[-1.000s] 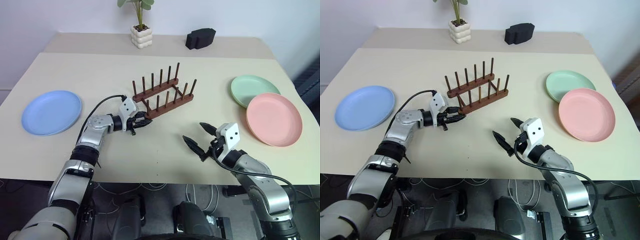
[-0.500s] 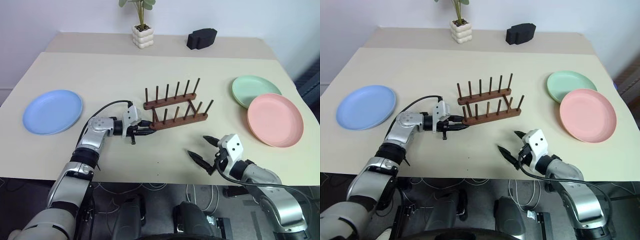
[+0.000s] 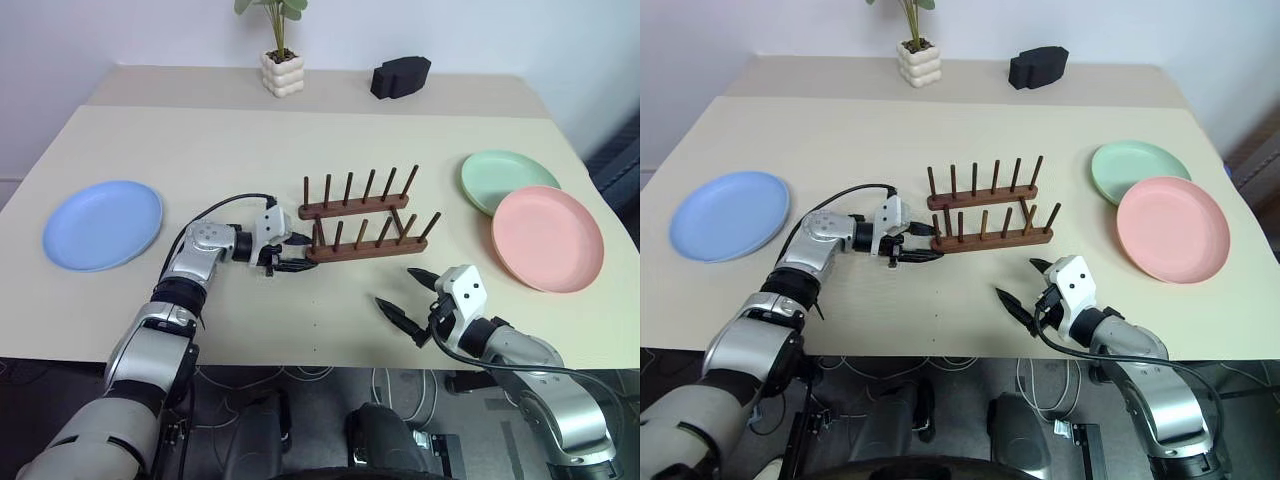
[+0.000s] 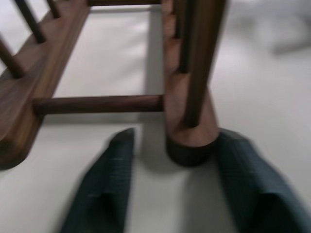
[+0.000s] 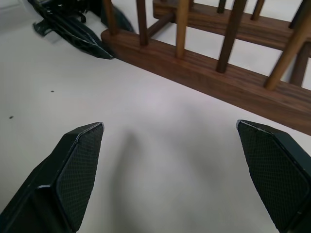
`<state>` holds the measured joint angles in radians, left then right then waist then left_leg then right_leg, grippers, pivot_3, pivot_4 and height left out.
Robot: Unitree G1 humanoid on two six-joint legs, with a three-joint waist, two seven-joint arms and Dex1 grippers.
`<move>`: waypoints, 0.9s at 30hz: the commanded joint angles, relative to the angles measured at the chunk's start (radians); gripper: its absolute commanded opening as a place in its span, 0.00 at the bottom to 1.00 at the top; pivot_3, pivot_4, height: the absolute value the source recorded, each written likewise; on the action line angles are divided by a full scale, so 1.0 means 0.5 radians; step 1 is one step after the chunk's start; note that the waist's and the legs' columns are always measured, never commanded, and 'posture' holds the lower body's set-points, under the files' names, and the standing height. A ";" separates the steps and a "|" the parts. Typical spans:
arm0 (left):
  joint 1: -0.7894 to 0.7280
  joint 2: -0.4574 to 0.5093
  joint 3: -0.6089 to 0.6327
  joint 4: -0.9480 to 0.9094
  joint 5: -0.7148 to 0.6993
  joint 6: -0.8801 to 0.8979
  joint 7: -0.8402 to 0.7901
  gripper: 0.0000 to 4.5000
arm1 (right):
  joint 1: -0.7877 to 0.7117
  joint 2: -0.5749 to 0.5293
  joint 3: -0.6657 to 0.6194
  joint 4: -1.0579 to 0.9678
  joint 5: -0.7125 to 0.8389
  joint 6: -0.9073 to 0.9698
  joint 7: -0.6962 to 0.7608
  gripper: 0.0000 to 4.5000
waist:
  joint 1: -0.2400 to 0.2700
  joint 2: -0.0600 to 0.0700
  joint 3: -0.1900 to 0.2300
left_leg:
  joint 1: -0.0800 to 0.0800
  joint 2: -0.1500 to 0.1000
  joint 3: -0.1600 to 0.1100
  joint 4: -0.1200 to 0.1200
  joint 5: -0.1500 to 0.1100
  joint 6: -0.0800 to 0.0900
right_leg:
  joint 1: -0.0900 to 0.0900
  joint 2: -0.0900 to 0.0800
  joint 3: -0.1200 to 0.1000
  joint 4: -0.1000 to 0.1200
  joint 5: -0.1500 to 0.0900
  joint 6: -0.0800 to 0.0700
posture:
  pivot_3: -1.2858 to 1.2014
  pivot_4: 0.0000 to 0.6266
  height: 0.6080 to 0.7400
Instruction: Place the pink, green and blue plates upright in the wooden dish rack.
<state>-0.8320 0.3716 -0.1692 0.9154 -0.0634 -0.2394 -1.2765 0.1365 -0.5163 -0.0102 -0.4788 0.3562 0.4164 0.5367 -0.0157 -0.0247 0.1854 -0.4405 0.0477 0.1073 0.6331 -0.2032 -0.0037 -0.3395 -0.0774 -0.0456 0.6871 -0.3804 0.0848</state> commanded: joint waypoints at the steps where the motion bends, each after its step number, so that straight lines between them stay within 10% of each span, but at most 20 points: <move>1: 0.106 0.090 0.083 -0.120 -0.033 0.075 0.063 1.00 | 0.015 -0.021 -0.081 -0.085 0.008 -0.007 -0.002 0.94 | -0.004 0.000 0.000 | 0.000 0.000 0.000 0.000 0.000 0.000 | 0.000 0.000 0.000 0.000 0.000 0.000 | 0.52 0.24 0.94; 4: 0.302 0.171 0.165 -0.376 -0.161 0.242 0.012 0.93 | 0.030 -0.045 -0.097 -0.065 -0.002 0.001 0.006 0.72 | -0.009 0.000 0.000 | 0.000 0.001 0.000 0.000 0.000 0.000 | 0.000 0.000 0.000 0.001 0.000 0.000 | 0.52 0.24 0.94; 11: 0.725 0.262 0.130 -1.130 -0.292 0.595 0.016 0.19 | -0.014 -0.081 -0.087 0.018 -0.064 0.008 0.025 0.00 | 0.005 0.002 -0.002 | 0.001 0.001 -0.001 0.001 0.000 0.000 | 0.002 -0.002 0.002 0.001 0.000 0.000 | 0.52 0.24 0.94; 13: 0.795 0.247 0.056 -1.284 -0.244 0.637 0.062 0.01 | -0.058 -0.096 -0.066 0.065 -0.131 0.003 0.008 0.00 | 0.008 0.003 -0.002 | 0.001 0.000 -0.001 0.001 0.000 0.001 | 0.003 -0.002 0.002 0.001 0.000 0.000 | 0.52 0.24 0.94; 27: 0.731 -0.072 -0.092 -1.271 0.063 0.724 0.776 0.01 | -0.484 -0.014 0.130 0.631 -0.609 -0.050 -0.252 0.00 | 0.007 0.010 -0.018 | 0.008 0.000 -0.001 0.004 0.000 0.002 | 0.011 -0.002 0.002 0.003 0.000 0.000 | 0.52 0.24 0.94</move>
<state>-0.4558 0.3386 -0.2104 0.2492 -0.0652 0.1167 -0.9329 -0.0997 -0.5278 0.0535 -0.1953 0.0802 0.3982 0.4249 -0.0123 -0.0197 0.1767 -0.4363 0.0475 0.1067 0.6352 -0.2032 -0.0029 -0.3336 -0.0783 -0.0446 0.6885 -0.3803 0.0850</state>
